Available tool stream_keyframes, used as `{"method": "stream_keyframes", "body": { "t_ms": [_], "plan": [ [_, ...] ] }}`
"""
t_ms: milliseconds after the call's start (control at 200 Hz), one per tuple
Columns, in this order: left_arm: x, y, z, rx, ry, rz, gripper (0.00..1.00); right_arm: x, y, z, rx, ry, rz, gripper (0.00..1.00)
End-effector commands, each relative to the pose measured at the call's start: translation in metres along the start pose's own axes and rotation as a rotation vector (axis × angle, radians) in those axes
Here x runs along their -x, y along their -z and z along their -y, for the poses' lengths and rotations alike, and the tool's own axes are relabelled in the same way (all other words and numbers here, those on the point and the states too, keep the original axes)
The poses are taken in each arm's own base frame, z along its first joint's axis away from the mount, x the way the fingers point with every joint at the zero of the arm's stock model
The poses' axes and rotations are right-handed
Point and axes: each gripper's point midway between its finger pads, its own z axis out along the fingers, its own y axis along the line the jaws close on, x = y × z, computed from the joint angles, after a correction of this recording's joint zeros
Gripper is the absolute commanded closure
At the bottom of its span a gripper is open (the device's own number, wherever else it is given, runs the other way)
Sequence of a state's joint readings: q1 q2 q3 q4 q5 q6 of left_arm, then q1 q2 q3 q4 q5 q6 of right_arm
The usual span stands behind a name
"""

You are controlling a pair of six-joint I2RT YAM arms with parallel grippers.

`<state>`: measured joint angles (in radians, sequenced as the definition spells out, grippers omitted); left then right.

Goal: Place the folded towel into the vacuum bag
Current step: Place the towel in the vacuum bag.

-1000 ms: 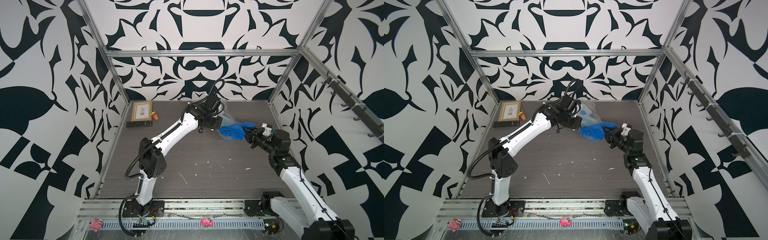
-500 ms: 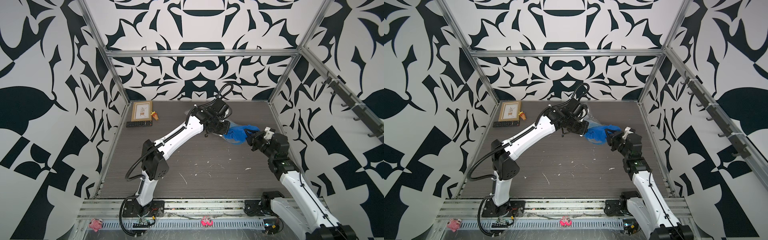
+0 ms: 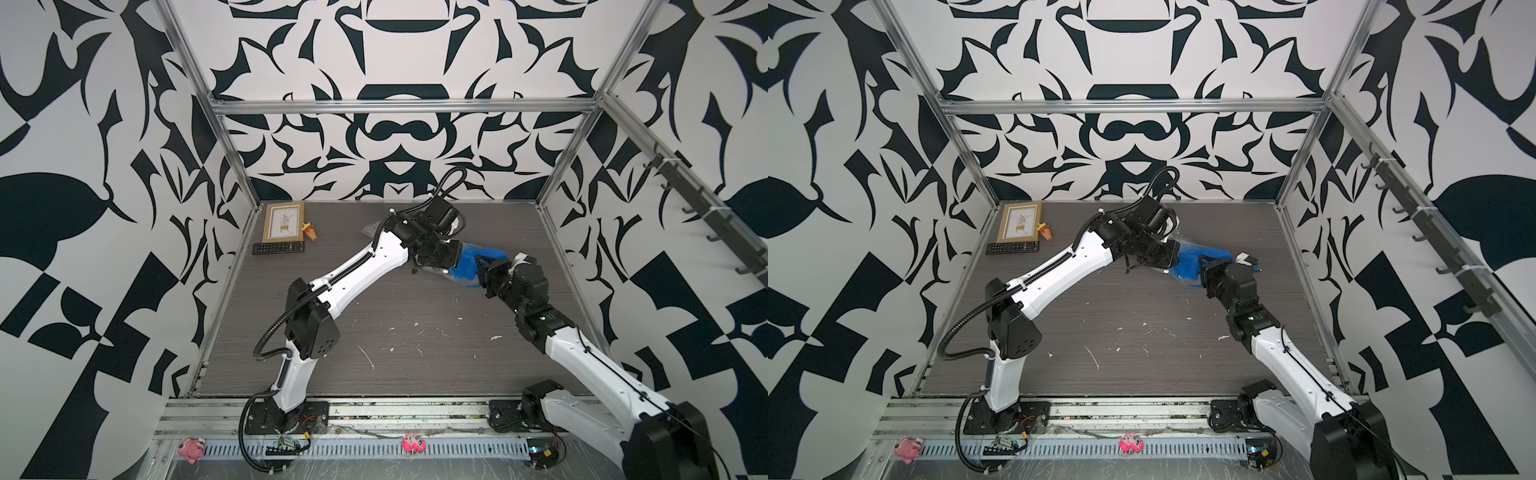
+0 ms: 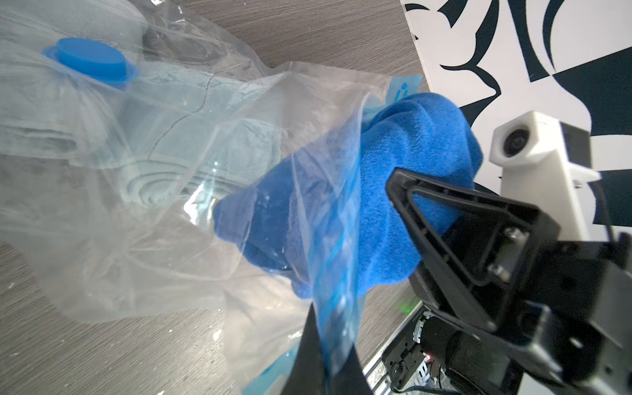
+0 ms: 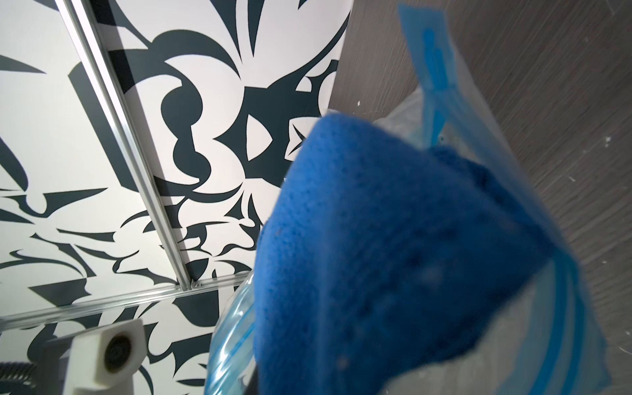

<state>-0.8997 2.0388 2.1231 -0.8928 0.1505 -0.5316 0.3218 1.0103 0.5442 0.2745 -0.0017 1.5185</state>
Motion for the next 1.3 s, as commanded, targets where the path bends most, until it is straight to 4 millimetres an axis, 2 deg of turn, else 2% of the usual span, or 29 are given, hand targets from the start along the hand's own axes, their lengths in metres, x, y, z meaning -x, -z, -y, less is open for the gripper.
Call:
{"method": "stream_keyframes", "body": {
  "t_ms": [0, 160, 195, 390, 695, 995, 1295],
  "plan": [
    [-0.002, 0.004, 0.022, -0.075, -0.006, -0.005, 1.00, 0.014, 0.000, -0.048, 0.128, -0.020, 0.119, 1.00],
    [-0.005, 0.001, 0.024, -0.083, -0.010, -0.014, 1.00, 0.016, -0.004, -0.072, 0.188, -0.015, 0.144, 1.00],
    [-0.006, 0.000, 0.023, -0.082, -0.009, -0.016, 1.00, 0.022, -0.002, -0.074, 0.190, -0.019, 0.182, 1.00],
    [-0.008, -0.003, 0.022, -0.086, -0.008, -0.024, 1.00, 0.029, 0.002, -0.086, 0.211, -0.010, 0.219, 1.00],
    [-0.007, -0.004, 0.024, -0.096, -0.012, -0.023, 1.00, 0.037, 0.000, -0.084, 0.198, 0.057, 0.289, 1.00],
    [-0.004, -0.007, 0.028, -0.112, -0.012, -0.025, 1.00, 0.011, -0.020, -0.085, 0.214, 0.094, 0.259, 1.00],
    [-0.008, -0.008, 0.029, -0.122, -0.013, -0.034, 1.00, 0.010, -0.027, -0.080, 0.257, 0.120, 0.315, 1.00]
  ]
}}
